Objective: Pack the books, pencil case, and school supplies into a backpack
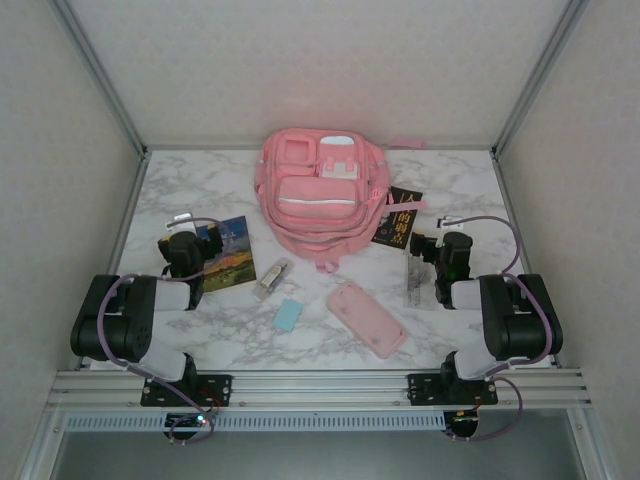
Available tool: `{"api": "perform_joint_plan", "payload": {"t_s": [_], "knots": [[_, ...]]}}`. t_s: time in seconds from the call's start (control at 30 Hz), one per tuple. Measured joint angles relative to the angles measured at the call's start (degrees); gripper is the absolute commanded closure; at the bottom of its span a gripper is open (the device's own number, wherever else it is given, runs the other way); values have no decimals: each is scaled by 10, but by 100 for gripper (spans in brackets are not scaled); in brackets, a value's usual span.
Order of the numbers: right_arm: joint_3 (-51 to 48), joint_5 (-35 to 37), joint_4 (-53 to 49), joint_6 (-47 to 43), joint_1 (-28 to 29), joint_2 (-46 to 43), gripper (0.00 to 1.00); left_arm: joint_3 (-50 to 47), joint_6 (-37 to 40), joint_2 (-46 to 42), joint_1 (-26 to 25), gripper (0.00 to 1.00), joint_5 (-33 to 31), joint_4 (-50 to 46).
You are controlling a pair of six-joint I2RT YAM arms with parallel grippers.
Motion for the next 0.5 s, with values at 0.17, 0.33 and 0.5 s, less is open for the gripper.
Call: {"api": "perform_joint_plan", "payload": {"t_s": [0.17, 0.33, 0.5], "knots": [[0, 0, 0, 0, 0, 0, 1, 0, 0, 0, 0, 0, 0, 0], [0, 0, 0, -2, 0, 0, 1, 0, 0, 0, 0, 0, 0, 0], [6, 0, -10, -2, 0, 0, 1, 8, 2, -5, 0, 0, 0, -24]]}}
